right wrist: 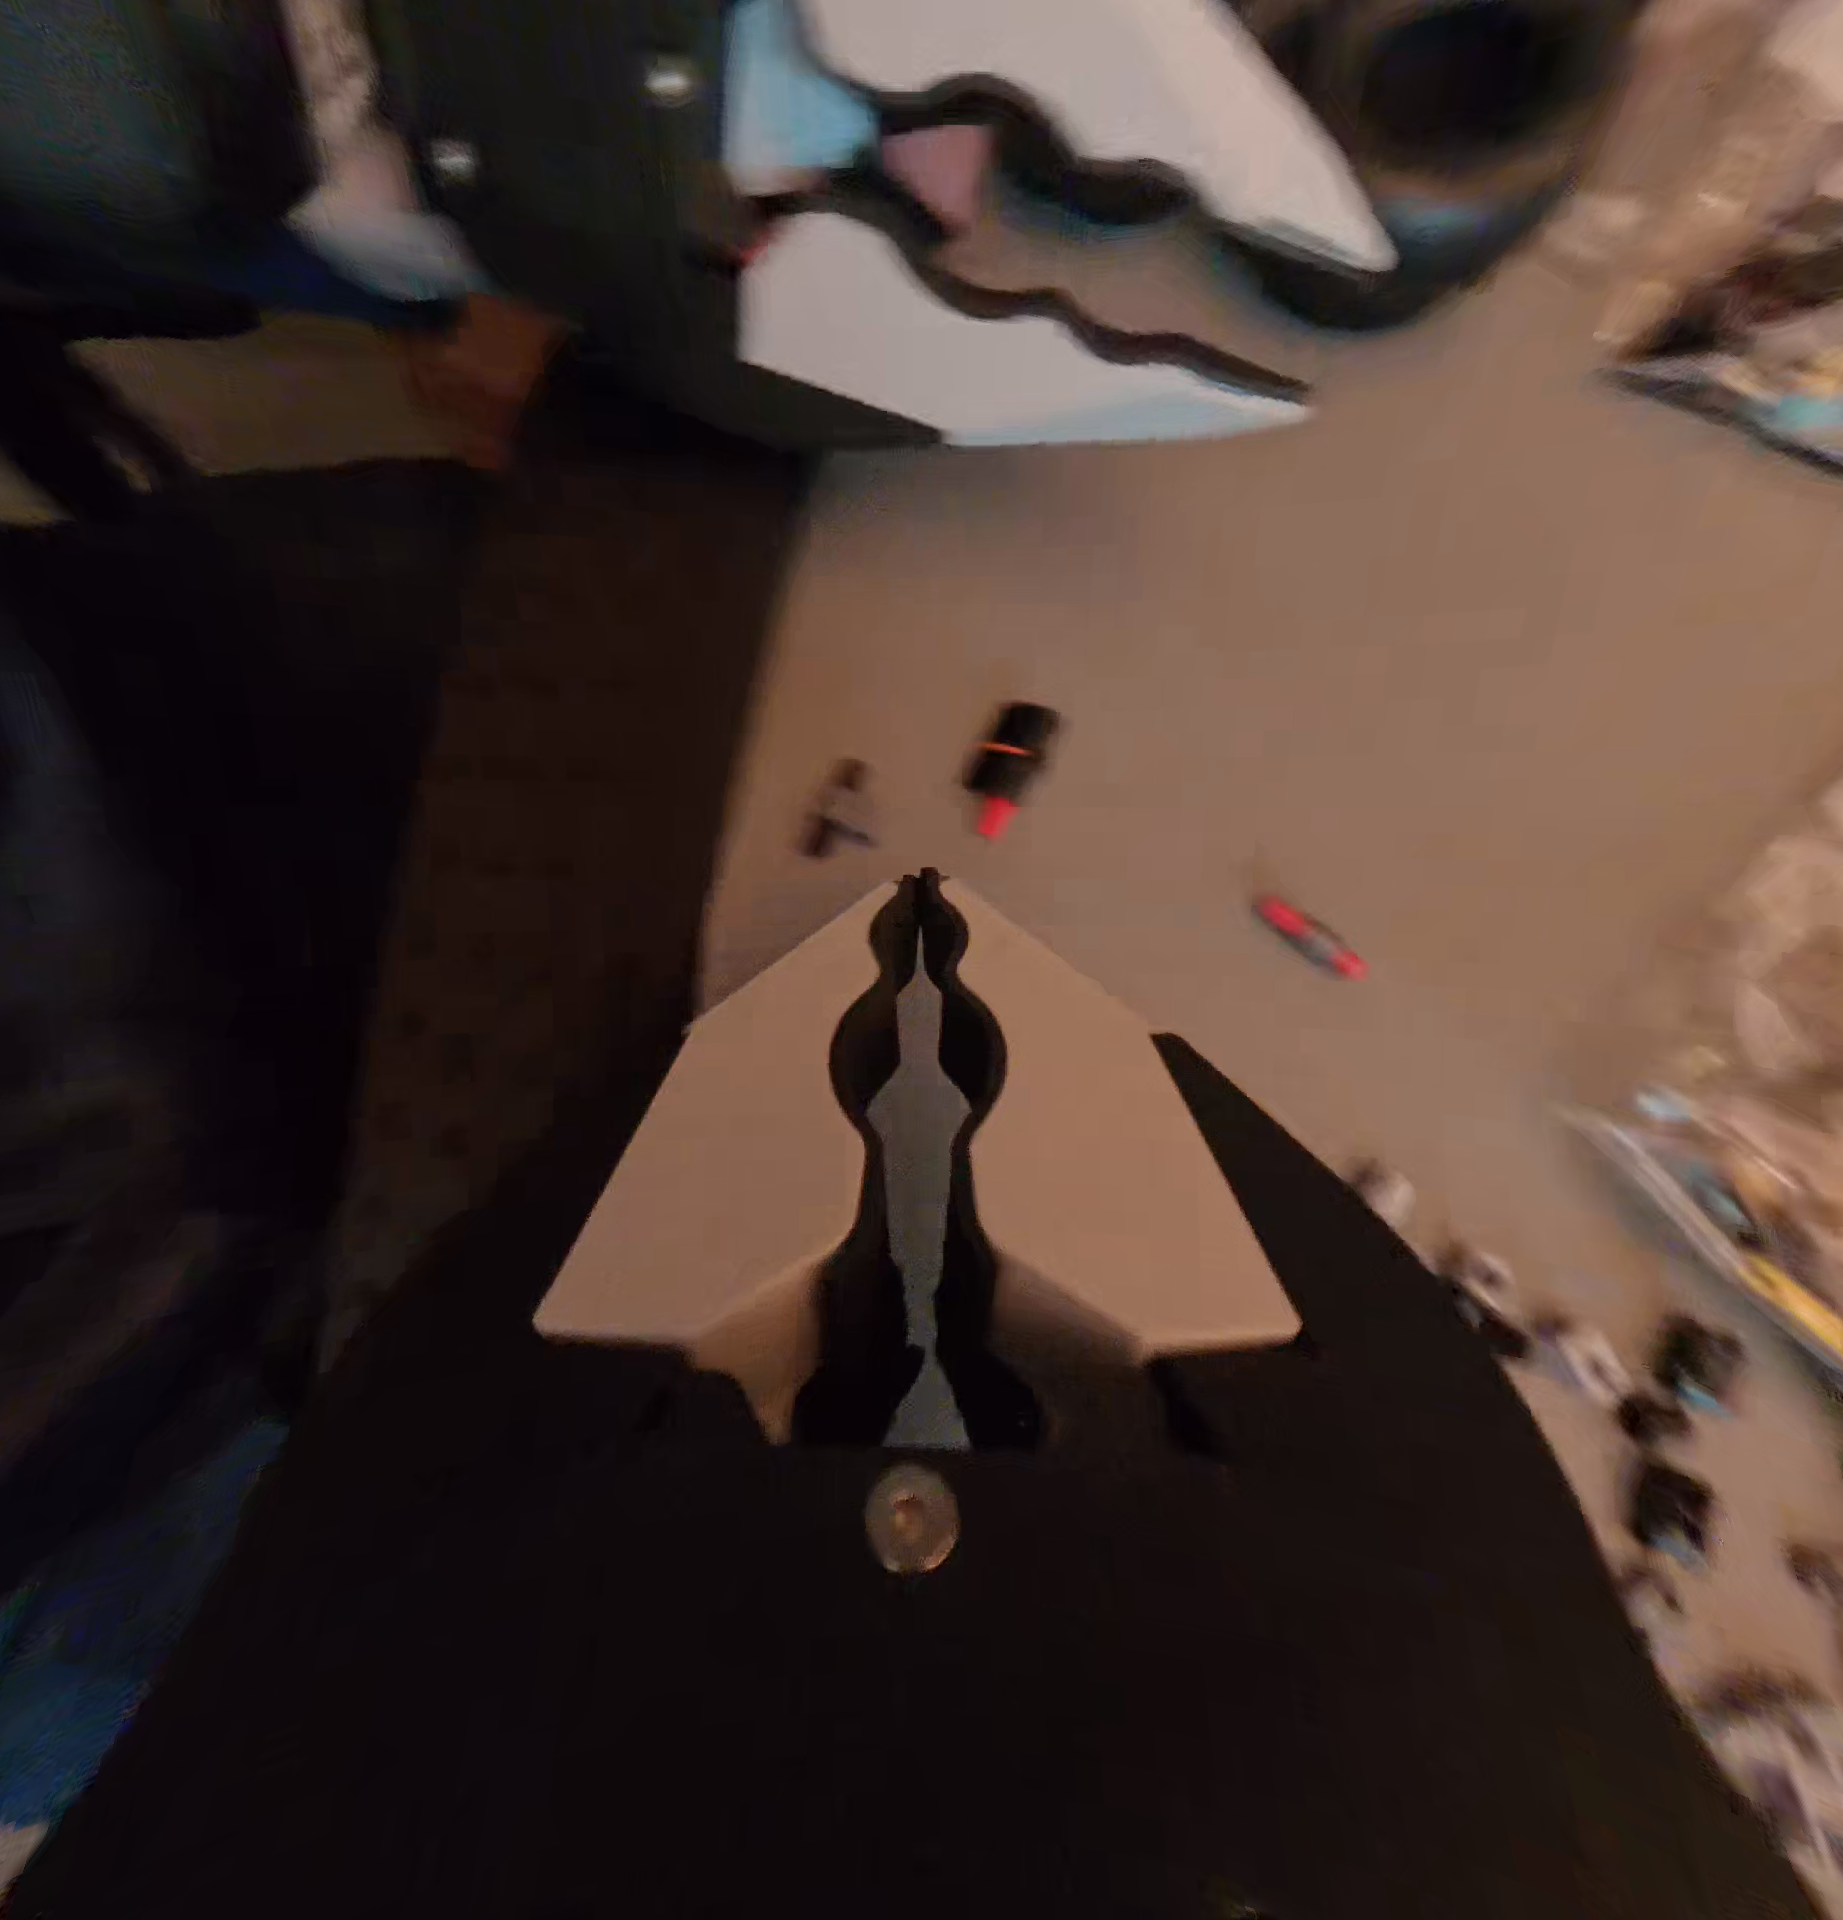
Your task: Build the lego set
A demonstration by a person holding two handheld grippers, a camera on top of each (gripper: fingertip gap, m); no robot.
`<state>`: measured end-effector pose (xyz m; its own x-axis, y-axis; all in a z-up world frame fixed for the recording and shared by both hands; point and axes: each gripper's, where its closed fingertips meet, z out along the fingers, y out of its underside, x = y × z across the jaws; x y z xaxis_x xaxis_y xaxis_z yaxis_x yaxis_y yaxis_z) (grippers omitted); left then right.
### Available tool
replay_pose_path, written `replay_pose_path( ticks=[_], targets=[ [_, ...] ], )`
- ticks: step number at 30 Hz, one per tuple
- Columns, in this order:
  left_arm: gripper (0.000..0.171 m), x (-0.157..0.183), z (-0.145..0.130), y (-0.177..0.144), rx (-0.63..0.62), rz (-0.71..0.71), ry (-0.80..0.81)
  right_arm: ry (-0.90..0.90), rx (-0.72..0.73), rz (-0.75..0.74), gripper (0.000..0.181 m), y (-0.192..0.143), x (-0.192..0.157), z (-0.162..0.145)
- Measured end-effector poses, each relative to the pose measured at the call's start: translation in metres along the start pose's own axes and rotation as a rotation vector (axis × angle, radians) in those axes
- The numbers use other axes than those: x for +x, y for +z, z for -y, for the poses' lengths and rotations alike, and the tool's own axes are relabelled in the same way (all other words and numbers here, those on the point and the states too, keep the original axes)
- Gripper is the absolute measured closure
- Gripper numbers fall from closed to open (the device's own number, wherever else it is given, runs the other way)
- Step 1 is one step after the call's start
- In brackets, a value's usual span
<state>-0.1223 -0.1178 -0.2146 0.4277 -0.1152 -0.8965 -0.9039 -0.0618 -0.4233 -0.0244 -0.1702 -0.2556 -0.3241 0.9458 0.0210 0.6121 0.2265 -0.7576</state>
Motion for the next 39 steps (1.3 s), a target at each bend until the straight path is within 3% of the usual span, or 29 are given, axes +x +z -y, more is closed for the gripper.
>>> replay_pose_path(
  ticks=[3, 6, 13, 17, 22, 26, 31, 35, 39],
  targets=[
    [0.157, 0.000, 0.000, 0.000, 0.001, 0.000, 0.000, -0.054, -0.042, 0.082, 0.181, 0.022, -0.024, 0.001],
    [0.157, 0.000, 0.000, 0.000, 0.003, 0.004, 0.001, -0.046, -0.034, 0.060, 0.181, 0.036, -0.017, 0.006],
    [0.157, 0.000, 0.000, 0.000, 0.003, 0.004, 0.003, 0.095, -0.058, -0.231, 0.181, 0.035, 0.079, 0.002],
    [0.157, -0.001, 0.001, -0.001, 0.006, 0.007, 0.000, 0.103, -0.030, -0.210, 0.181, 0.005, 0.072, 0.001],
    [0.157, -0.001, 0.001, -0.001, 0.009, 0.005, -0.004, 0.105, -0.039, -0.172, 0.181, -0.045, 0.040, -0.027],
    [0.157, 0.000, 0.001, -0.001, 0.010, 0.003, -0.003, 0.186, -0.139, -0.174, 0.181, -0.105, 0.016, -0.090],
    [0.156, 0.001, 0.000, 0.000, 0.002, -0.006, -0.003, 0.369, -0.121, -0.132, 0.181, -0.170, -0.016, -0.157],
    [0.157, 0.002, 0.000, 0.001, -0.003, -0.009, 0.000, 0.439, -0.101, -0.130, 0.181, -0.185, -0.019, -0.190],
    [0.157, 0.002, -0.001, 0.001, -0.009, -0.011, 0.003, 0.436, -0.062, -0.099, 0.181, -0.186, -0.012, -0.189]
  ],
)
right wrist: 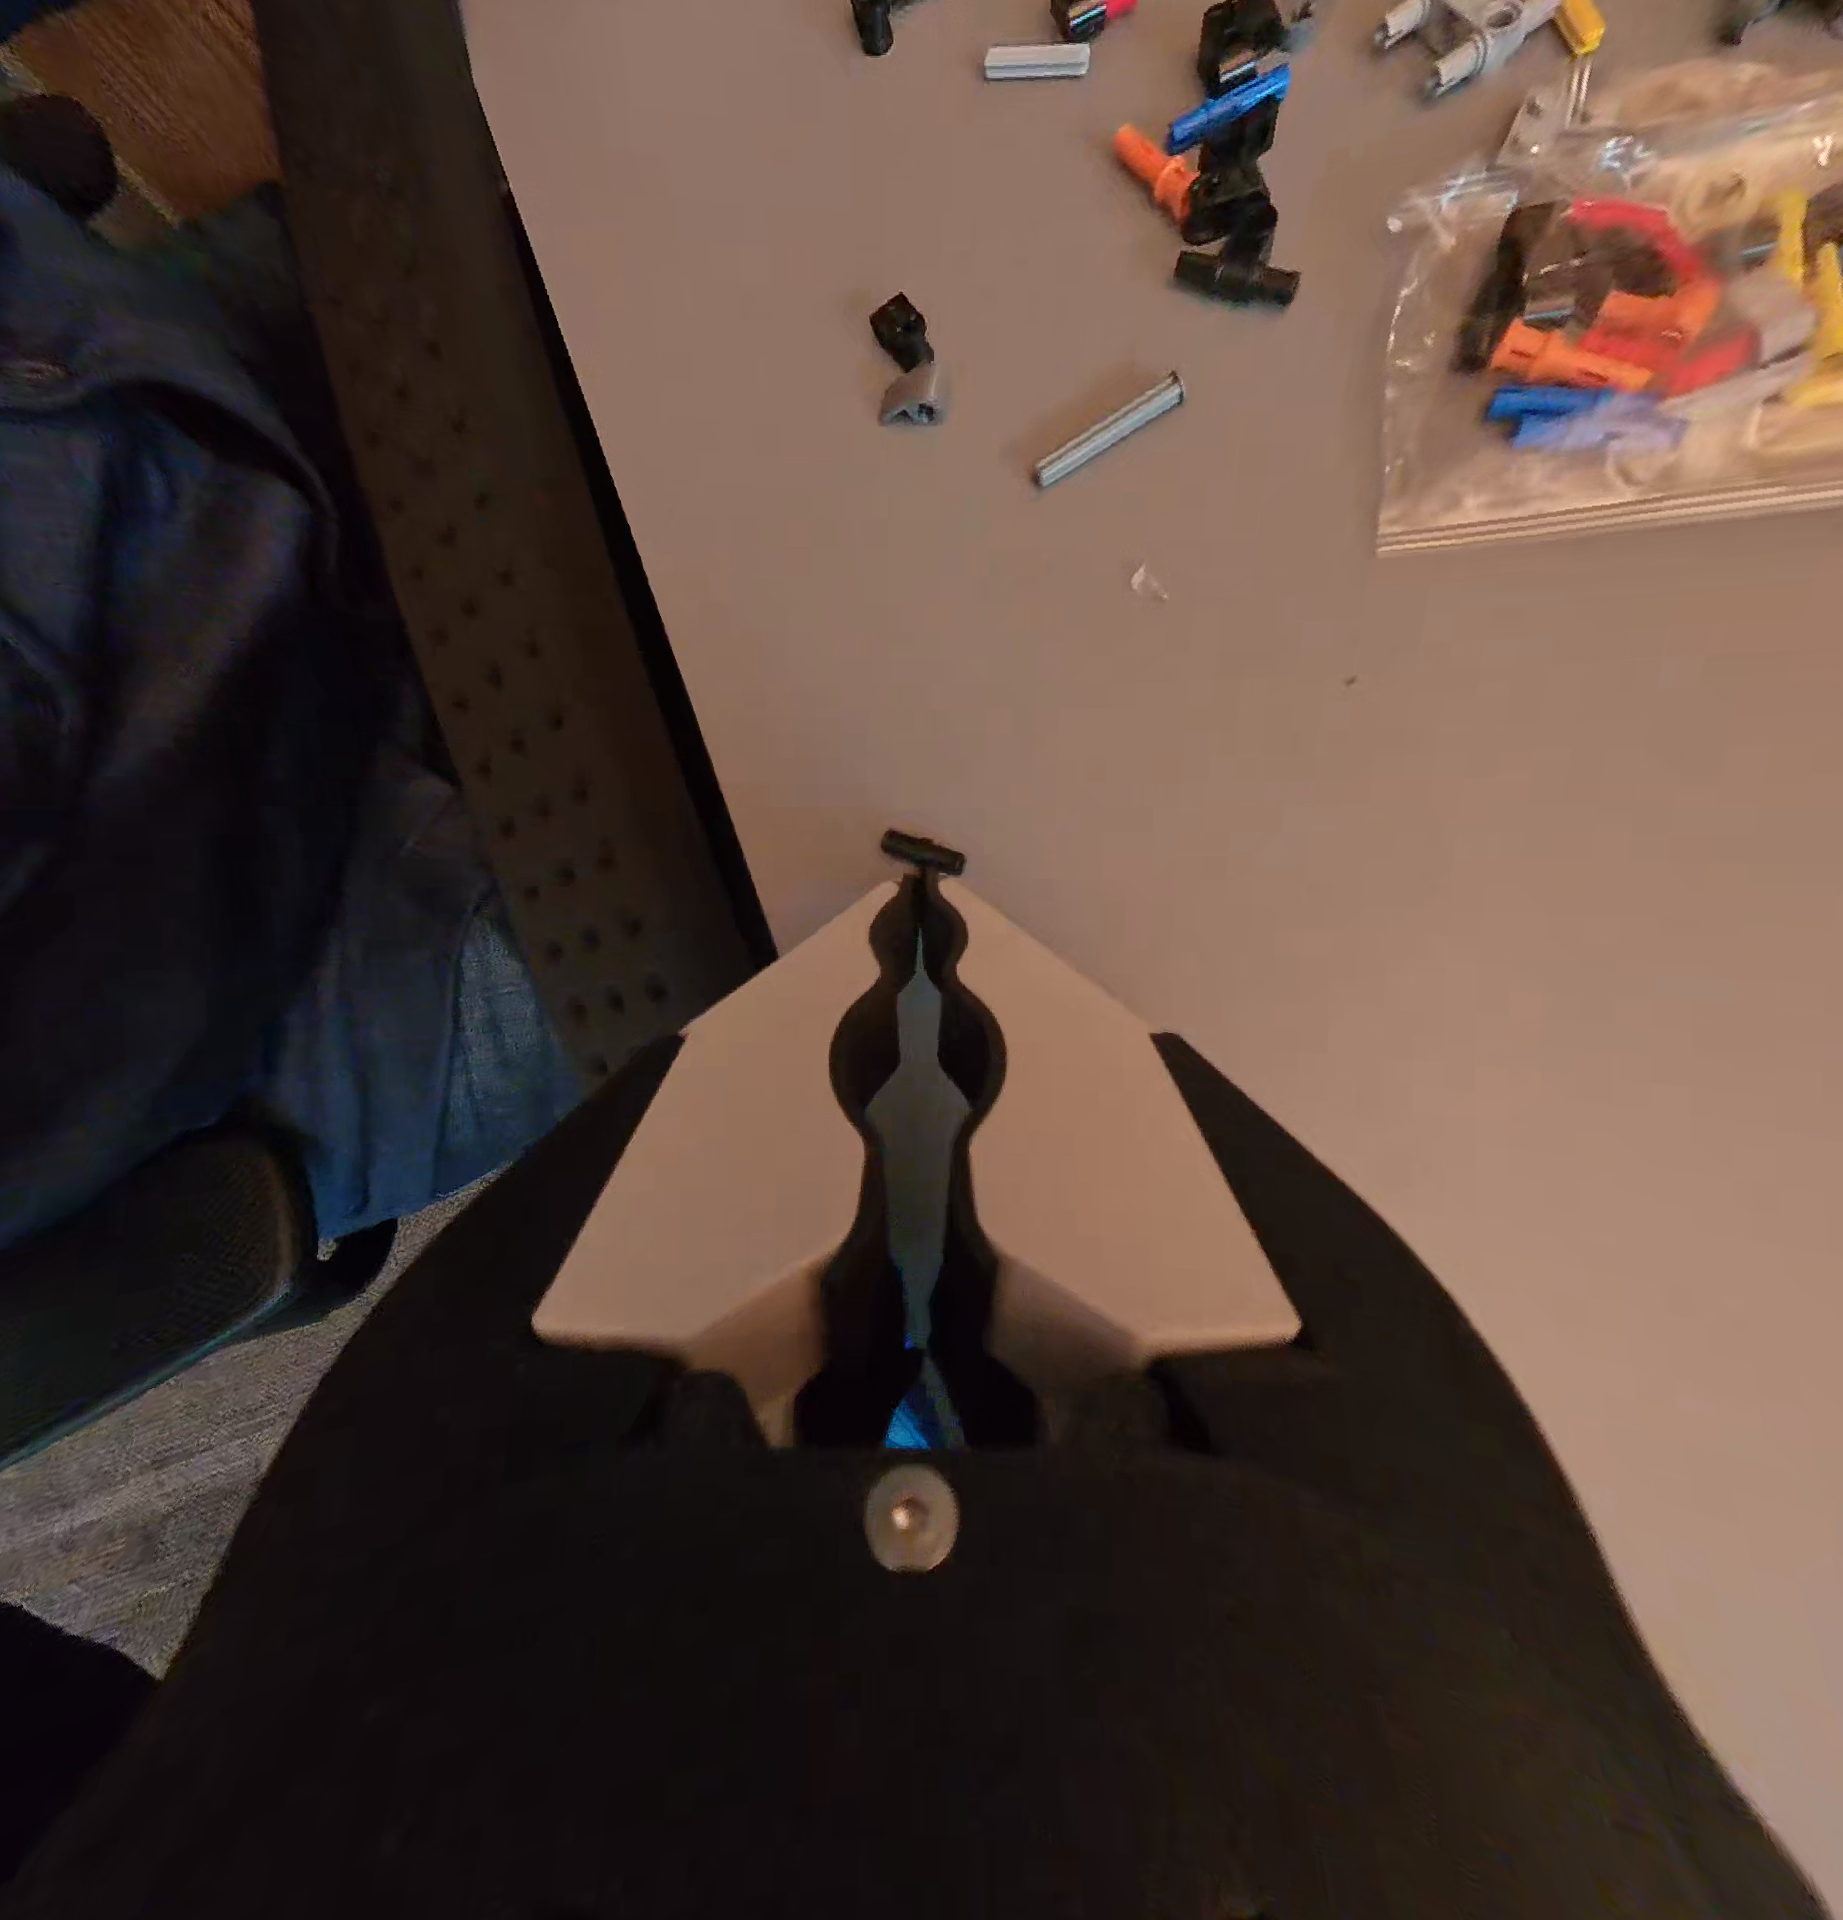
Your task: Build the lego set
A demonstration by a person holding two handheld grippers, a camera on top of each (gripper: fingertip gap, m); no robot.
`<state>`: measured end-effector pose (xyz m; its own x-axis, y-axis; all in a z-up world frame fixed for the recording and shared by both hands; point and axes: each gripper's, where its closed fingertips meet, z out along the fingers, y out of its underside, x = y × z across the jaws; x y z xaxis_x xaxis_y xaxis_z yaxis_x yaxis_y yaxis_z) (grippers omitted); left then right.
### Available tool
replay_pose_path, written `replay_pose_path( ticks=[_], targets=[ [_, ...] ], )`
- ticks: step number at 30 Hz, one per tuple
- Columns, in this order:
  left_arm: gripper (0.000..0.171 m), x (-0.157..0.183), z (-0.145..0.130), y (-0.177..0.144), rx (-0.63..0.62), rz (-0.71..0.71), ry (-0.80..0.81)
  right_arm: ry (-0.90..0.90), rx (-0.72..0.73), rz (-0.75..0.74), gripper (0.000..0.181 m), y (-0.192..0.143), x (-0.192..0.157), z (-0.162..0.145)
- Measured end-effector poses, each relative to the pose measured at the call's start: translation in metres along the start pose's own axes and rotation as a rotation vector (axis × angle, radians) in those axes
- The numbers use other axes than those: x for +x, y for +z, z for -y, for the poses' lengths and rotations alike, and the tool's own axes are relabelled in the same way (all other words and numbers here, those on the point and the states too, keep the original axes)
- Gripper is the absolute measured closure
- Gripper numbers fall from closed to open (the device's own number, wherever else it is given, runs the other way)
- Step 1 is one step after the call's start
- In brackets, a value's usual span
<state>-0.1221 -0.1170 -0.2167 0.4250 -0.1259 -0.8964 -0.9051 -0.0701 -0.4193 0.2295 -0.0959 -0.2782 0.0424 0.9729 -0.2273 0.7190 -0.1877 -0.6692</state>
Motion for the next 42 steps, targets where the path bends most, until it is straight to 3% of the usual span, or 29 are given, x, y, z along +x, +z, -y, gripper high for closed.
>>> replay_pose_path(
  ticks=[4, 8, 11, 18, 22, 26, 42],
  targets=[
    [0.157, 0.001, -0.001, 0.001, -0.005, -0.006, 0.000, -0.036, -0.003, 0.055, 0.181, 0.010, 0.010, 0.014],
    [0.157, 0.001, -0.001, 0.001, -0.008, -0.007, 0.002, -0.087, 0.014, 0.111, 0.181, 0.041, 0.019, 0.050],
    [0.157, 0.001, 0.000, 0.000, -0.004, -0.001, 0.005, -0.119, -0.027, 0.079, 0.181, 0.053, 0.030, 0.067],
    [0.157, 0.000, 0.000, 0.000, 0.001, 0.000, -0.002, 0.001, -0.044, -0.101, 0.164, 0.015, 0.031, 0.046],
    [0.157, 0.000, 0.000, 0.000, 0.003, 0.000, -0.003, 0.072, -0.015, -0.185, 0.168, -0.009, 0.016, 0.017],
    [0.157, 0.000, 0.000, 0.000, 0.001, -0.006, -0.004, 0.077, -0.045, -0.235, 0.174, -0.009, 0.006, -0.005],
    [0.157, 0.000, 0.000, 0.000, 0.000, -0.005, -0.001, 0.023, 0.025, -0.210, 0.181, 0.028, 0.009, 0.033]
  ],
)
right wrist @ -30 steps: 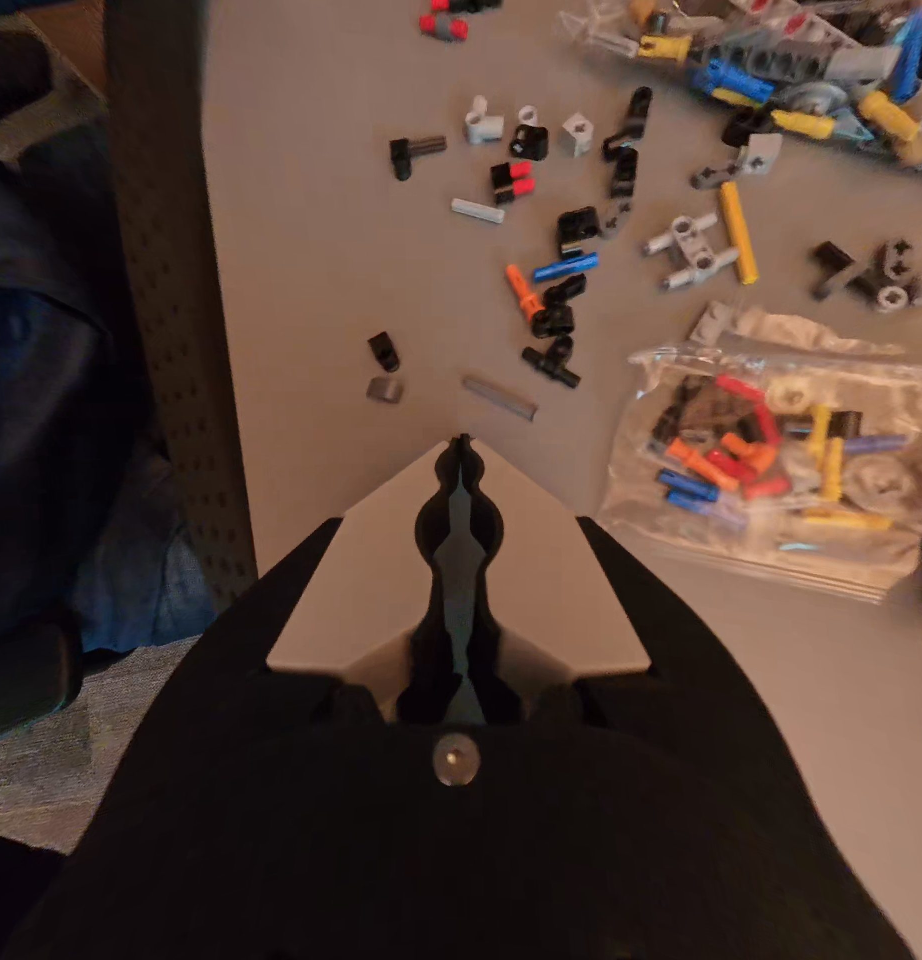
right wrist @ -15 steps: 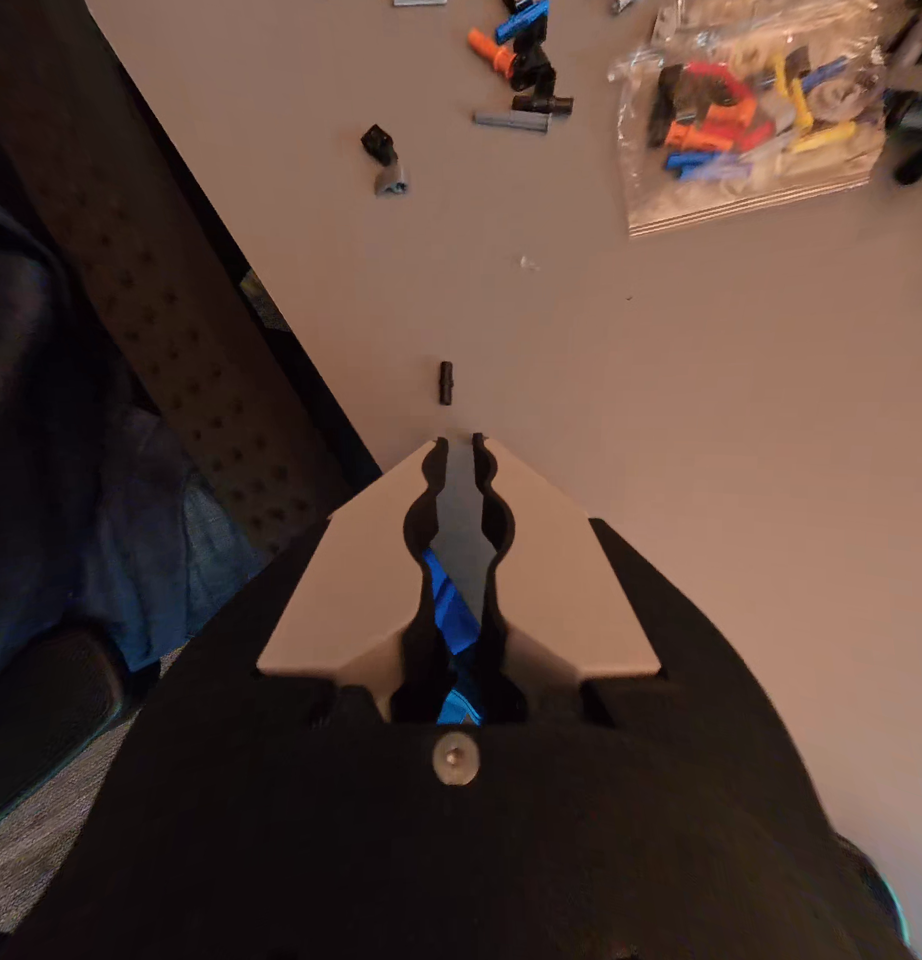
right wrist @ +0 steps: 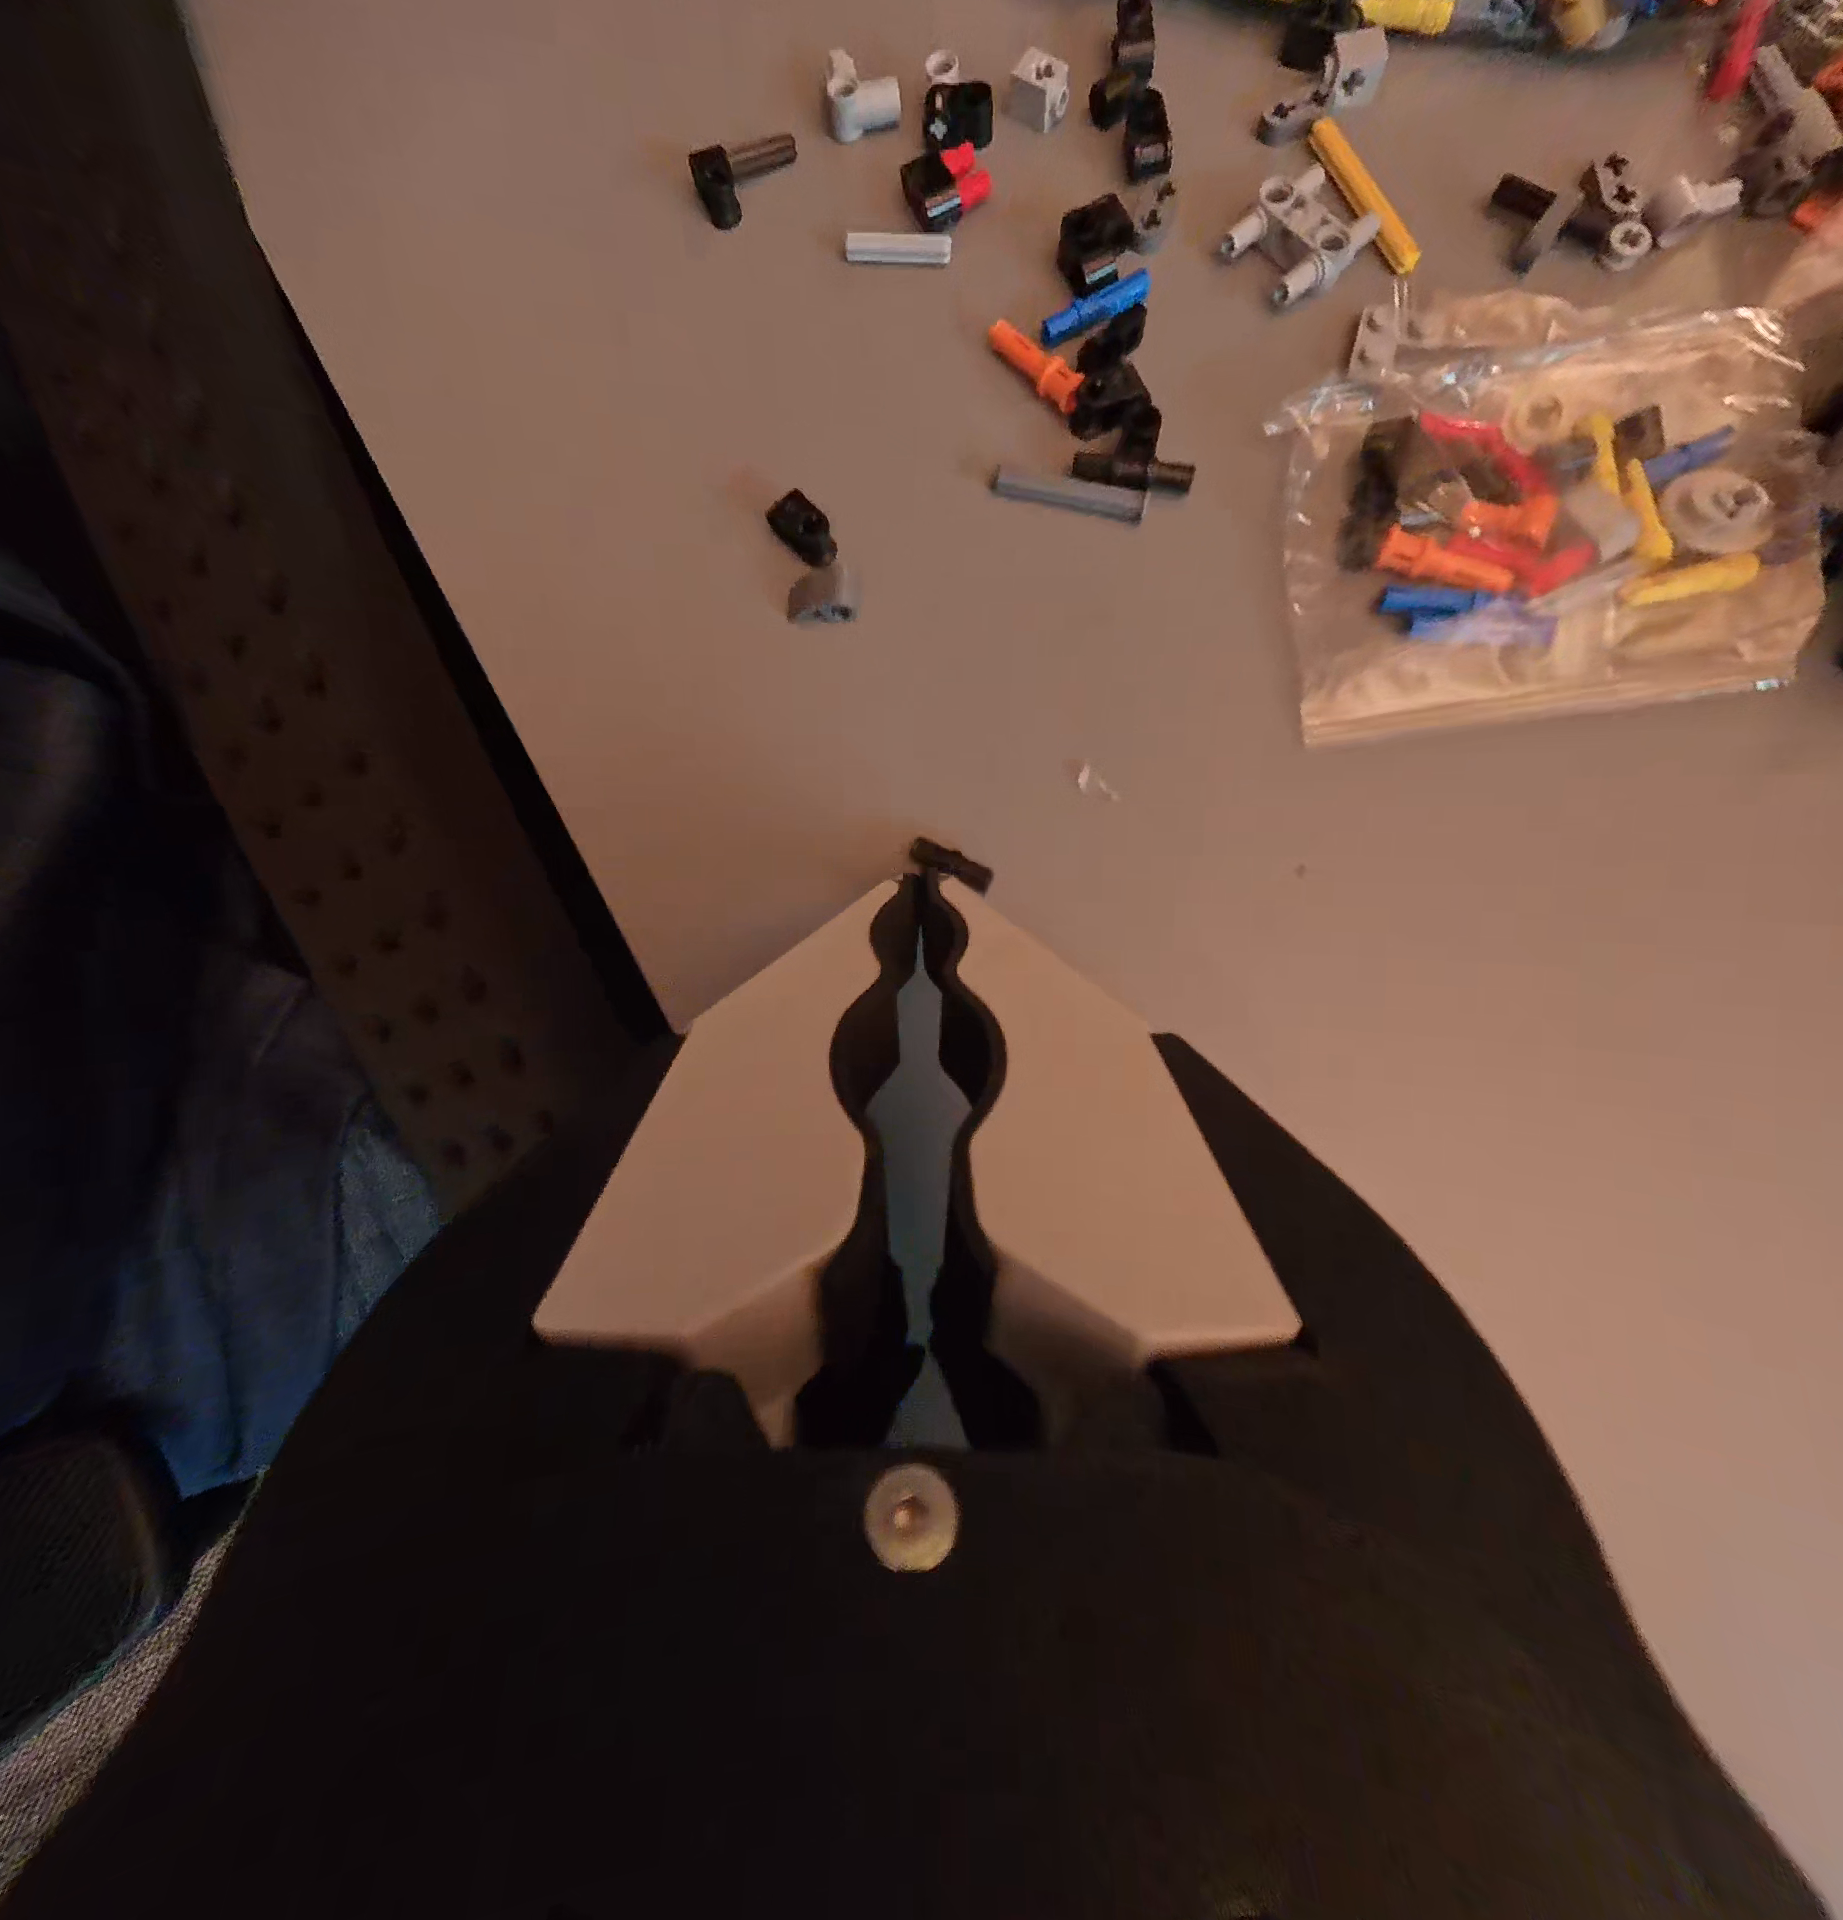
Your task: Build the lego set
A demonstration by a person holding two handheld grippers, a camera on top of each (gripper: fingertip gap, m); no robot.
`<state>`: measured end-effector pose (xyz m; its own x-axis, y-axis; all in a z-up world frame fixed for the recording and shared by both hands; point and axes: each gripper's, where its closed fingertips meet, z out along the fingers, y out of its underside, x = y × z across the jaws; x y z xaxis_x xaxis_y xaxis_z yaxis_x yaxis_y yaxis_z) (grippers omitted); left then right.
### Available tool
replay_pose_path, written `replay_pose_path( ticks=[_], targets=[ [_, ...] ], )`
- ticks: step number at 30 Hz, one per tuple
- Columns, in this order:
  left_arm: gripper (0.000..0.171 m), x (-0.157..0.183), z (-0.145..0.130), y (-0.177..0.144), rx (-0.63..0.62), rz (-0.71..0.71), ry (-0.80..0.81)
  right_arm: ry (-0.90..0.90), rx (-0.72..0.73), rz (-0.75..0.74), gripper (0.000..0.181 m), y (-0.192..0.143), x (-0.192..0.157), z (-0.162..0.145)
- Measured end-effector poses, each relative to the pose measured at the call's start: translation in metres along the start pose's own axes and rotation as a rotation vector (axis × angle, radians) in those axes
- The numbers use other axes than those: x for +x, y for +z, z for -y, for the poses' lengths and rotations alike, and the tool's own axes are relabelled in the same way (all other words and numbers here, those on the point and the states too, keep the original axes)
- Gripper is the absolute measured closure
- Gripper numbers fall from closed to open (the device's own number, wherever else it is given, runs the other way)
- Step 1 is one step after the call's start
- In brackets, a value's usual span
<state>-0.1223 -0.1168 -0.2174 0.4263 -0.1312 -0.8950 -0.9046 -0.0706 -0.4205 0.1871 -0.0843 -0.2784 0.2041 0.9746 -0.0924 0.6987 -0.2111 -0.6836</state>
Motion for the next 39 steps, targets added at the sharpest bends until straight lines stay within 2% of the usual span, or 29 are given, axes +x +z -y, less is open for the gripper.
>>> replay_pose_path(
  ticks=[7, 10, 14, 17, 31, 39],
  targets=[
    [0.157, 0.000, 0.000, 0.000, 0.002, 0.002, 0.000, -0.017, 0.004, -0.009, 0.181, 0.015, 0.014, 0.018],
    [0.157, 0.000, 0.000, 0.000, 0.003, 0.001, -0.001, -0.022, -0.017, -0.014, 0.178, 0.006, 0.015, 0.016],
    [0.157, 0.000, 0.000, 0.000, 0.002, -0.002, -0.006, -0.002, -0.040, -0.092, 0.169, -0.012, 0.023, 0.003],
    [0.157, 0.000, 0.000, 0.000, 0.003, 0.001, -0.005, 0.017, -0.055, -0.098, 0.170, -0.010, 0.026, -0.007],
    [0.157, -0.001, 0.000, 0.000, 0.003, 0.006, -0.002, -0.048, 0.023, -0.060, 0.181, 0.036, 0.029, 0.043],
    [0.157, -0.001, 0.001, 0.000, 0.006, 0.008, -0.004, -0.090, -0.004, -0.106, 0.181, 0.061, 0.046, 0.072]
  ],
)
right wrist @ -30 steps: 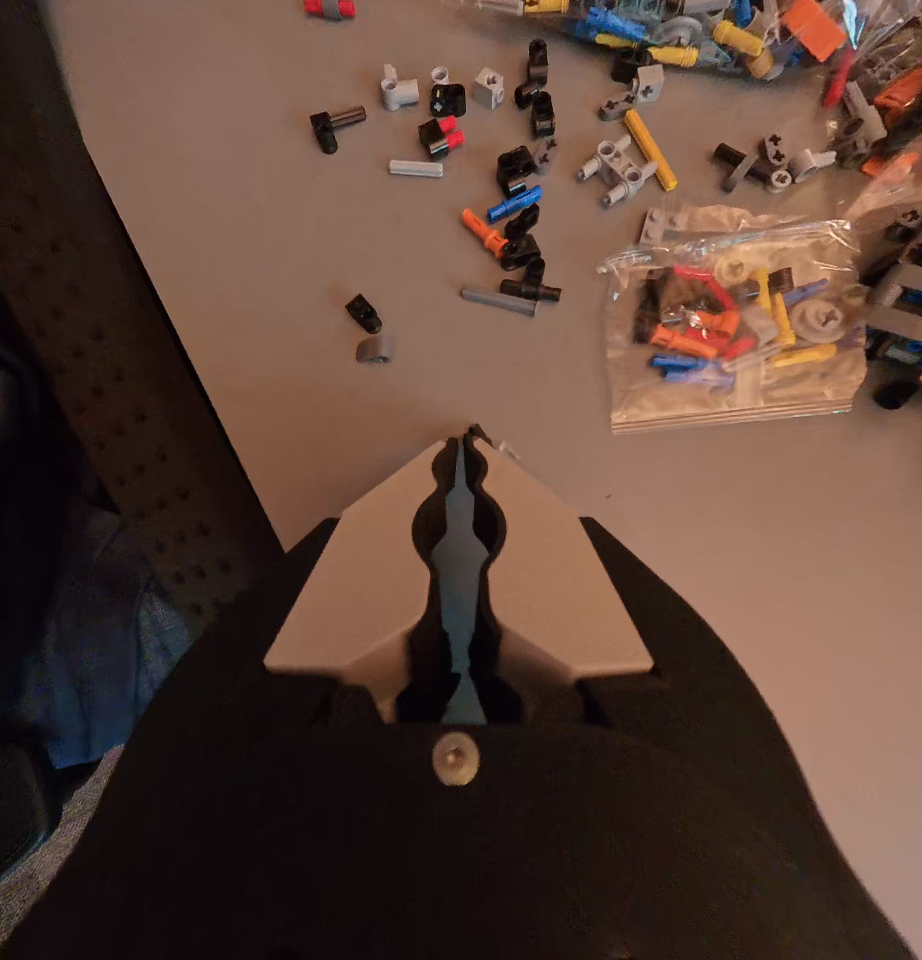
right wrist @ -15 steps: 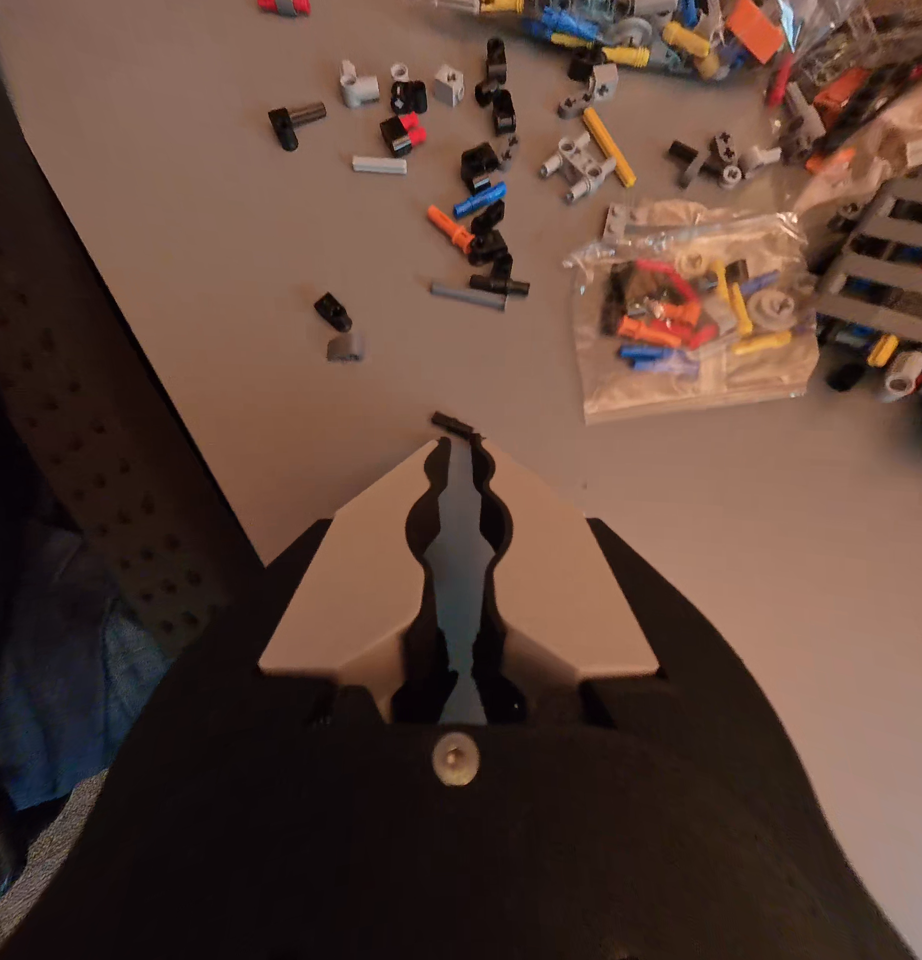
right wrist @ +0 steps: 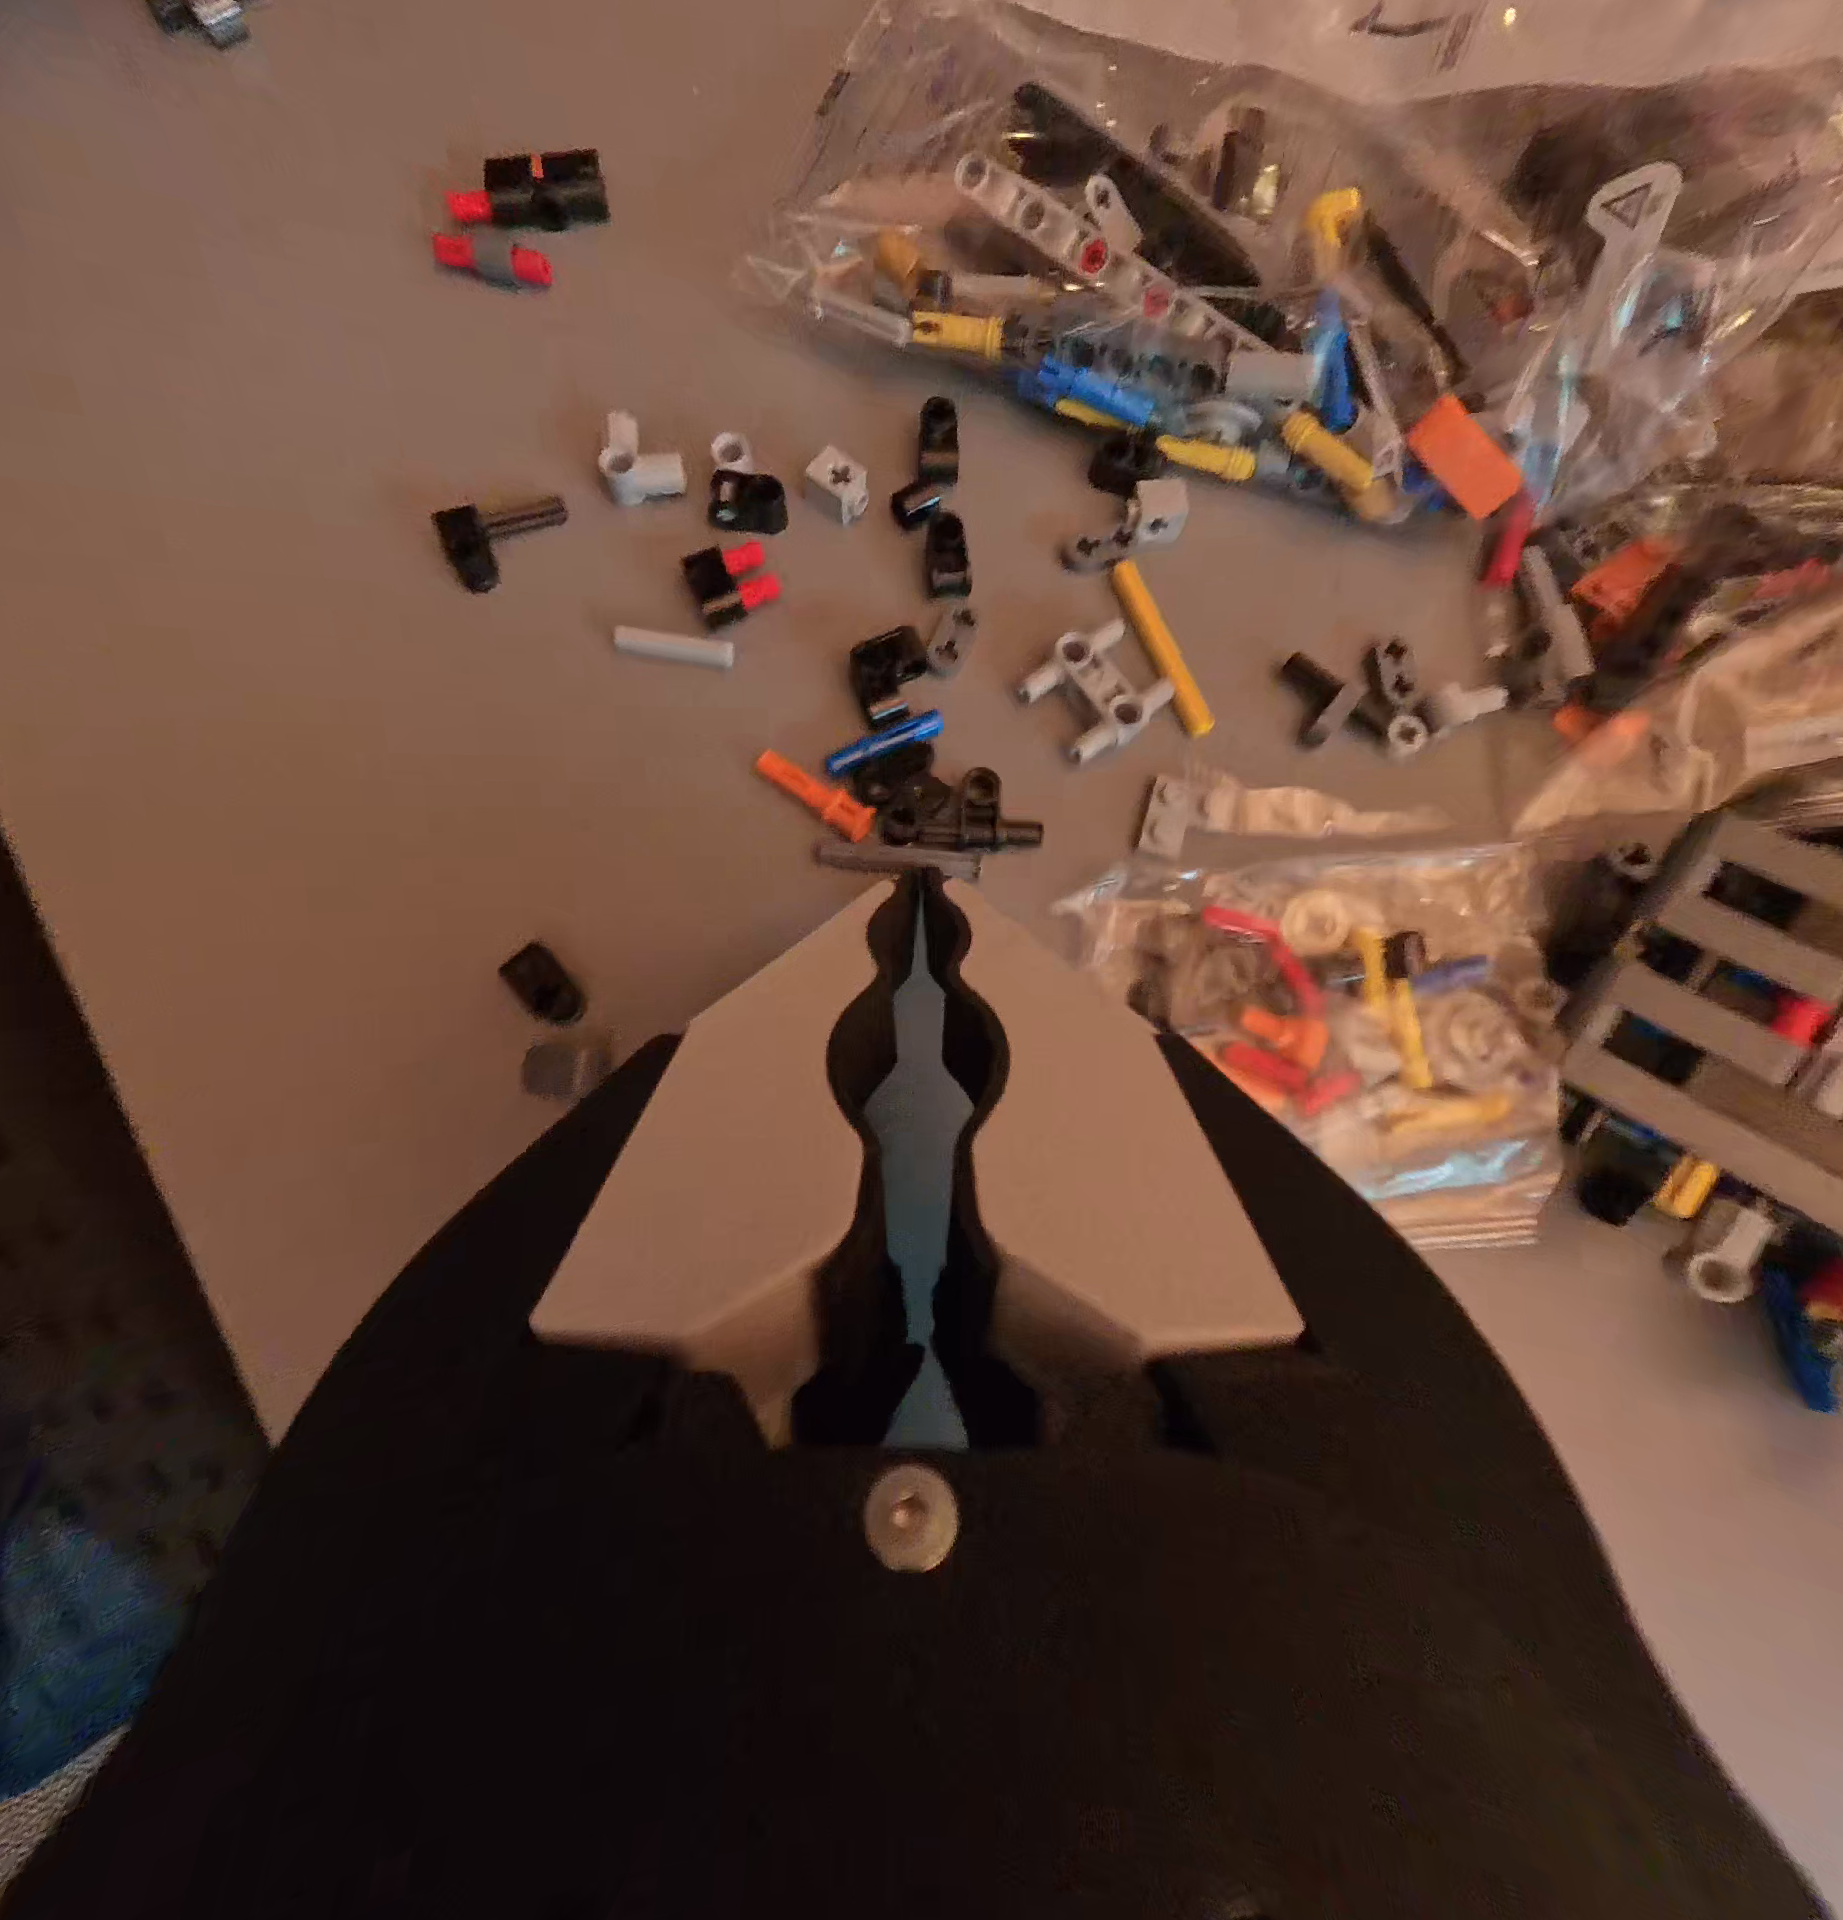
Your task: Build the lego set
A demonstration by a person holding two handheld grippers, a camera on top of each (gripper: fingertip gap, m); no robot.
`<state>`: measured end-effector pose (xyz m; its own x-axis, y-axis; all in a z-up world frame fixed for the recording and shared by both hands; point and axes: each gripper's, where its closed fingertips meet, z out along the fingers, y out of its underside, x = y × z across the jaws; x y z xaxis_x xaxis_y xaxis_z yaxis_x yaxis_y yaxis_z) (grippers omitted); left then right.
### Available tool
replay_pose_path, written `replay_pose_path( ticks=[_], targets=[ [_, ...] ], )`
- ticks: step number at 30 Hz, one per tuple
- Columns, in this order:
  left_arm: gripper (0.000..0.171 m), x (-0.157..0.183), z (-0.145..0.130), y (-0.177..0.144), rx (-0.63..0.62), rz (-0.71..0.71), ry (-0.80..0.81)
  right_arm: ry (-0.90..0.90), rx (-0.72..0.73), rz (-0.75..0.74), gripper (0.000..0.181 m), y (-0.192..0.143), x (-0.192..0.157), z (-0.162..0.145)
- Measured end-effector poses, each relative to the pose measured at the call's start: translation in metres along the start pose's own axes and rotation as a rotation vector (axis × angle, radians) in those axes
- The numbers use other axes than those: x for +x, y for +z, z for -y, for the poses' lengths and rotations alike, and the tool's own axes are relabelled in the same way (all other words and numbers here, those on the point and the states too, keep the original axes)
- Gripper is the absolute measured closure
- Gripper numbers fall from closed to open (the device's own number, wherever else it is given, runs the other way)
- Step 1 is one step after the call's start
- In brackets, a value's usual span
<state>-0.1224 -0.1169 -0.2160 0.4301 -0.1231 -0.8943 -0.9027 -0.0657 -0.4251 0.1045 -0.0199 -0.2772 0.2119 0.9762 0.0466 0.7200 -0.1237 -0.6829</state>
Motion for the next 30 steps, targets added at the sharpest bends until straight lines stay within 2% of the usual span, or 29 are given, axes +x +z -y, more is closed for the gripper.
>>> replay_pose_path(
  ticks=[4, 8, 12, 15, 18, 26, 30],
  targets=[
    [0.157, -0.001, 0.001, -0.001, 0.004, 0.005, 0.000, 0.031, -0.010, 0.008, 0.159, -0.009, 0.000, -0.001],
    [0.157, -0.001, 0.001, -0.001, 0.006, 0.006, -0.003, 0.046, -0.001, 0.061, 0.148, -0.030, -0.026, -0.015],
    [0.156, -0.001, 0.001, -0.001, 0.005, 0.005, -0.003, 0.034, 0.027, 0.125, 0.150, -0.041, -0.057, -0.023],
    [0.156, -0.001, 0.001, -0.001, 0.004, 0.006, 0.000, 0.021, 0.008, 0.136, 0.153, -0.032, -0.067, -0.030],
    [0.156, -0.001, 0.001, -0.001, 0.003, 0.009, 0.003, 0.031, 0.037, 0.123, 0.170, -0.027, -0.063, -0.024],
    [0.156, -0.001, 0.001, -0.001, 0.002, 0.009, 0.003, 0.020, 0.052, 0.138, 0.172, -0.010, -0.053, -0.006],
    [0.156, -0.001, 0.001, -0.001, 0.002, 0.009, 0.003, 0.022, 0.058, 0.100, 0.172, 0.005, -0.031, 0.008]
  ],
)
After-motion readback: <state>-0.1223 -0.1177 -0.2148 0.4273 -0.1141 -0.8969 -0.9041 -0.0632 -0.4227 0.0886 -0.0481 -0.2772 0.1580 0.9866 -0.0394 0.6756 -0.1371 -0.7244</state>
